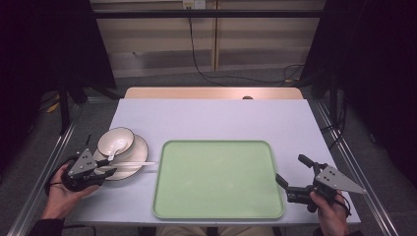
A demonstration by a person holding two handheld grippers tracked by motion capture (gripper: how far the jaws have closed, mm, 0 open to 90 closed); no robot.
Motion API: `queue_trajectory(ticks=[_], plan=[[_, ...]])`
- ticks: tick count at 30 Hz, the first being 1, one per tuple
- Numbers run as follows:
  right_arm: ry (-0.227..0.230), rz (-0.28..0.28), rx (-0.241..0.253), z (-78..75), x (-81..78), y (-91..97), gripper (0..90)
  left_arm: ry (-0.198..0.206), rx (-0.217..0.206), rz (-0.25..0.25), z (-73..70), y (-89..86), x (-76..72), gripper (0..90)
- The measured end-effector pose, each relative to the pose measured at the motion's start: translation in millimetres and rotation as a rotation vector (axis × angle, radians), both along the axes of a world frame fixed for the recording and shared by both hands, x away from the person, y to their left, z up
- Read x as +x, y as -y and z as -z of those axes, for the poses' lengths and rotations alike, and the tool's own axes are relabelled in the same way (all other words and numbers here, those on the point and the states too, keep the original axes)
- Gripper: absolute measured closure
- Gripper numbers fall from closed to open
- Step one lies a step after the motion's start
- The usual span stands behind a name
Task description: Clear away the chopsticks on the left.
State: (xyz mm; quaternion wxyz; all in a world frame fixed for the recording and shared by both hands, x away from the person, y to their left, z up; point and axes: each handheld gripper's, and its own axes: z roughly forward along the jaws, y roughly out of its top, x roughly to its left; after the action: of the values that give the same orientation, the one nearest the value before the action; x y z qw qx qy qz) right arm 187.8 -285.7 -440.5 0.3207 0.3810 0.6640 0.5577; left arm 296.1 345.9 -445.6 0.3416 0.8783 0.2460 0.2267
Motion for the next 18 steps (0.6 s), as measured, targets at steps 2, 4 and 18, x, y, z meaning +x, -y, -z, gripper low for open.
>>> queue_trajectory(ticks=[2,4,18], plan=[[-0.006,-0.001,-0.001,-0.2,-0.4,0.2,1.1,-0.001,0.005,0.007,-0.4,0.6,0.0,60.6],[-0.003,-0.002,-0.001,-0.2,-0.2,0.1,1.1,0.003,0.023,0.013,-1.1,0.3,0.9,60.6],[0.0,-0.008,0.0,-0.1,0.3,-0.6,1.0,0.008,0.035,0.024,-0.6,1.6,0.8,57.0]])
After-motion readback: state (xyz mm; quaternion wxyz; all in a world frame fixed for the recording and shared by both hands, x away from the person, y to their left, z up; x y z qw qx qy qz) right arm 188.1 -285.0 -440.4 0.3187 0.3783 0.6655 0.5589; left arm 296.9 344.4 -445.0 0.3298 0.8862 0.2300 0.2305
